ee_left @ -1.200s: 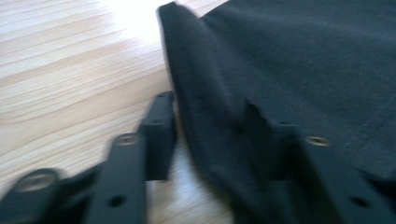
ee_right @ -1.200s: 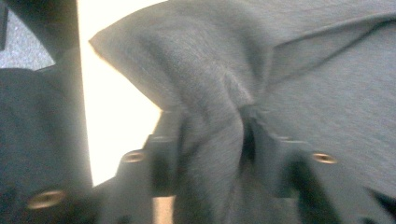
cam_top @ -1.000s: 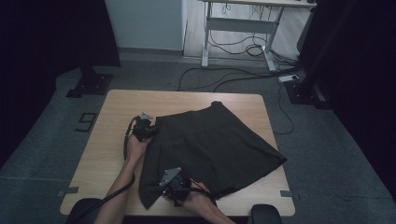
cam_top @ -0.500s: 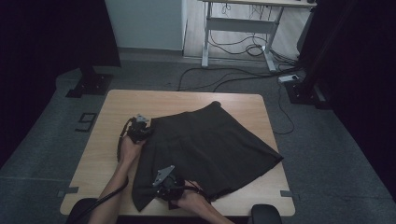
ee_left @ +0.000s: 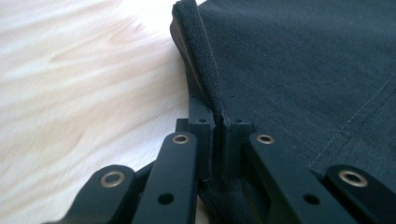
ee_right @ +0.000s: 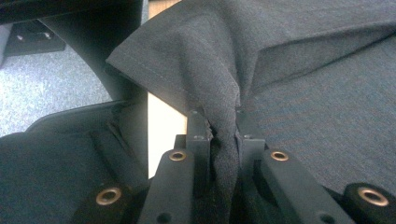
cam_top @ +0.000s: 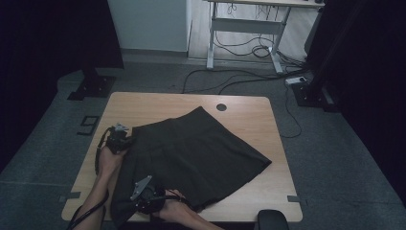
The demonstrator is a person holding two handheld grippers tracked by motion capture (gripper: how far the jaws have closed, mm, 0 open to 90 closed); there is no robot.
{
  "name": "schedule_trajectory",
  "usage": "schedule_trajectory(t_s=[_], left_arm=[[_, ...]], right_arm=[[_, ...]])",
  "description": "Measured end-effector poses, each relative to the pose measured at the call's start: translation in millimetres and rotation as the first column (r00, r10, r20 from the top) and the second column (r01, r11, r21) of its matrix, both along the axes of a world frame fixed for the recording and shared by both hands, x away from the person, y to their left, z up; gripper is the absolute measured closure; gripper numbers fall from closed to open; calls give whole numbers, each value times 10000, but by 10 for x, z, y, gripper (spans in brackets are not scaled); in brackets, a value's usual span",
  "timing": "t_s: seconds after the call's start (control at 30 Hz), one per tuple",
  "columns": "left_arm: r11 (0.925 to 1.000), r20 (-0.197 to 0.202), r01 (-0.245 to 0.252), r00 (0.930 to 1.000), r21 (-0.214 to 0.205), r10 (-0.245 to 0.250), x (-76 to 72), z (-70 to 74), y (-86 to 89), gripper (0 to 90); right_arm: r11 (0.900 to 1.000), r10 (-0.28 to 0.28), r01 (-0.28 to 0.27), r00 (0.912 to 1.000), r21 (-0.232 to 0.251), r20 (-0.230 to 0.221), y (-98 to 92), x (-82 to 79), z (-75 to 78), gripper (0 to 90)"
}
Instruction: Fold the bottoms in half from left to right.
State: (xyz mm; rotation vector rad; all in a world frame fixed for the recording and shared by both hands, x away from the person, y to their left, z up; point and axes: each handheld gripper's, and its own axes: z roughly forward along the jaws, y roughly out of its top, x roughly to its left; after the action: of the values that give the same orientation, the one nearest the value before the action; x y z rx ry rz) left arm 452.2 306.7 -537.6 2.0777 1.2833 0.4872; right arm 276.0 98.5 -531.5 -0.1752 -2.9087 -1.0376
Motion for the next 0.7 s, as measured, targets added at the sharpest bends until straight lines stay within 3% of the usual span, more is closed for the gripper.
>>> schedule_trajectory(t_s=[0.13,0.23,0.33,0.43,0.57,0.7], left_arm=[[9983,-86,107,9999,567,-103,23,74,-63,864],[9998,110,179,9998,66,-180,49,247,-102,866],[9985,547,354,9980,-426,-330,82,515,-162,866],[9964,1005,629,9933,-568,-570,132,782,-291,866],[9946,1460,973,9851,-352,-912,246,1062,-530,865],[9909,1773,1321,9761,-245,-1257,393,1252,-822,865]], right_arm=[[9997,-151,147,9997,200,171,-52,-21,31,814],[9972,-375,341,9980,661,507,-170,-38,175,817],[9915,-613,509,9946,1201,841,-351,-16,396,818],[9819,-1044,860,9892,1688,1033,-596,16,629,818],[9660,-1847,1521,9718,2090,1463,-992,84,865,818],[9382,-2921,2505,9433,2390,1578,-1436,204,1002,818]])
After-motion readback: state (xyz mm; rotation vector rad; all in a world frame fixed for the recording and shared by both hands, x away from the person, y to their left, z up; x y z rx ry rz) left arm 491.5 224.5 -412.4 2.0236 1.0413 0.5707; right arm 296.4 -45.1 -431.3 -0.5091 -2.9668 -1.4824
